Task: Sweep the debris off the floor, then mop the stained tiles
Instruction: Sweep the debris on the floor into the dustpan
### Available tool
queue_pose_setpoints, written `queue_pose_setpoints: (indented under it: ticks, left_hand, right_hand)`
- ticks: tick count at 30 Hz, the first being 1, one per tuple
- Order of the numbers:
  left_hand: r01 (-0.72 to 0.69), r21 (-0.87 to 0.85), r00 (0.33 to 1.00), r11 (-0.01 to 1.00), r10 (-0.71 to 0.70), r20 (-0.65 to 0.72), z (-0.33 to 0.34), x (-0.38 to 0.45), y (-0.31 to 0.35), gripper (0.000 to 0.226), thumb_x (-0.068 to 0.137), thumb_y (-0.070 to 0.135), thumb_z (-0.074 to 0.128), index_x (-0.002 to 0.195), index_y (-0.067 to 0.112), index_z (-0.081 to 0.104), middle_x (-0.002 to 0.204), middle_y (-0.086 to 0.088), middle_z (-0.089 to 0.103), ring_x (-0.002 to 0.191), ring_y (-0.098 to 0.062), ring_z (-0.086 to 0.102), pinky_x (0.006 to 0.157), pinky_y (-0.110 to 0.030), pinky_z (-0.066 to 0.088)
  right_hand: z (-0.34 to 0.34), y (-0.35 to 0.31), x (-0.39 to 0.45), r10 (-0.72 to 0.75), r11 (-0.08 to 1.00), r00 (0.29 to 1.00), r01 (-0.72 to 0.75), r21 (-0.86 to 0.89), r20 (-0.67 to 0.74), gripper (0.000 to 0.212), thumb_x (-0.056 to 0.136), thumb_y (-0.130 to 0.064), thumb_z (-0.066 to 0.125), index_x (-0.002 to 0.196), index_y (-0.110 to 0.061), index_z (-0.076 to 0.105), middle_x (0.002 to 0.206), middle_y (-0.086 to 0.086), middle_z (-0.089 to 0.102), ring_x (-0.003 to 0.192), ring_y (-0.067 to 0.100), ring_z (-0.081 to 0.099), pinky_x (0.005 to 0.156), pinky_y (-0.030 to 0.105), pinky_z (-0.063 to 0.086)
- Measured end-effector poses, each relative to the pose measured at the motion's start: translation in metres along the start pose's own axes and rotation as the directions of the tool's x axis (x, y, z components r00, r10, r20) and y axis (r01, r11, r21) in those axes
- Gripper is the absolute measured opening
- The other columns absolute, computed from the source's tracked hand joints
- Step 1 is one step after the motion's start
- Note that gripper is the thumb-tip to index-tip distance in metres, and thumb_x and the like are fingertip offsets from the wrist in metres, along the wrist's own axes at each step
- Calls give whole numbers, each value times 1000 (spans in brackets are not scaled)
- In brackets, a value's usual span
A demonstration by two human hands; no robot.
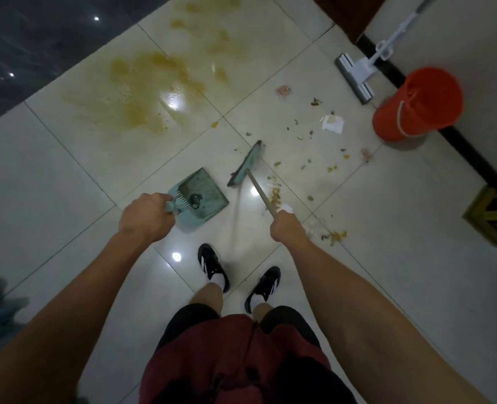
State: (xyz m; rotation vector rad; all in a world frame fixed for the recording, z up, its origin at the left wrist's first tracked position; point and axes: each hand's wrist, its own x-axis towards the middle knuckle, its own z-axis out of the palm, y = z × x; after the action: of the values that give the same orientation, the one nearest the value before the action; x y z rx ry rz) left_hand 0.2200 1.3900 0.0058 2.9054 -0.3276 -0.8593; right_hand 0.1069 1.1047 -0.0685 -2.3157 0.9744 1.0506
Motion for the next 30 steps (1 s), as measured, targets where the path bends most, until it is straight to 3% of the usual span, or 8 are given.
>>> queue_pose_setpoints:
  ticks: [2,6,14,18,21,24,30]
  left_hand:
    - [-32,16,999,999,32,0,9,-4,26,21,88,24,59,106,24,69,84,-8,67,73,-30,65,71,-38,59]
    - [-84,70,996,994,84,-5,26,-11,78,27,86,25,60,112,28,69,89,-9,68,76,-31,65,69,-36,58]
    - [-168,94,986,981,167,16,42,-24,167,21,84,25,61,101,31,72,85,-6,67,72,-28,61,61,-30,47]
    - [-194,109,981,975,193,20,44,-29,194,21,83,24,61,100,30,70,84,-4,65,73,-28,61,63,-32,52]
    - [-206,117,979,972,206,13,41,-31,207,22,83,25,61,102,31,70,85,-3,65,74,-27,61,64,-33,51]
    - [-196,117,980,974,197,2,33,-30,209,22,85,23,62,103,31,70,85,-2,64,74,-25,60,62,-32,48]
    - [-141,85,989,986,143,-27,5,-19,182,15,86,23,61,95,30,70,75,3,61,67,-20,58,59,-29,46]
  right_hand:
    - [-2,33,-5,47,999,998,-48,21,33,40,99,-9,49,138,-3,51,136,18,56,122,33,58,97,39,51]
    - [-2,100,-13,90,994,996,-89,63,-21,34,96,-7,48,128,-6,57,118,12,62,104,29,64,73,34,47]
    - [-7,196,-29,148,984,988,-143,106,-37,36,95,-6,47,130,-7,55,126,12,60,112,29,62,78,35,43]
    - [-14,211,-30,155,980,987,-148,132,-39,32,94,-8,49,124,-9,57,120,10,62,103,27,62,74,34,44]
    - [-19,219,-33,170,968,985,-161,194,-31,27,92,-14,50,118,-11,58,103,7,60,86,24,58,72,34,50]
    - [-24,216,-33,164,964,986,-154,217,-29,27,92,-16,49,117,-11,57,86,2,50,82,24,61,76,38,58]
    - [-42,166,-23,91,953,995,-74,293,-46,29,92,-19,47,117,-9,58,105,9,62,90,27,65,80,44,61]
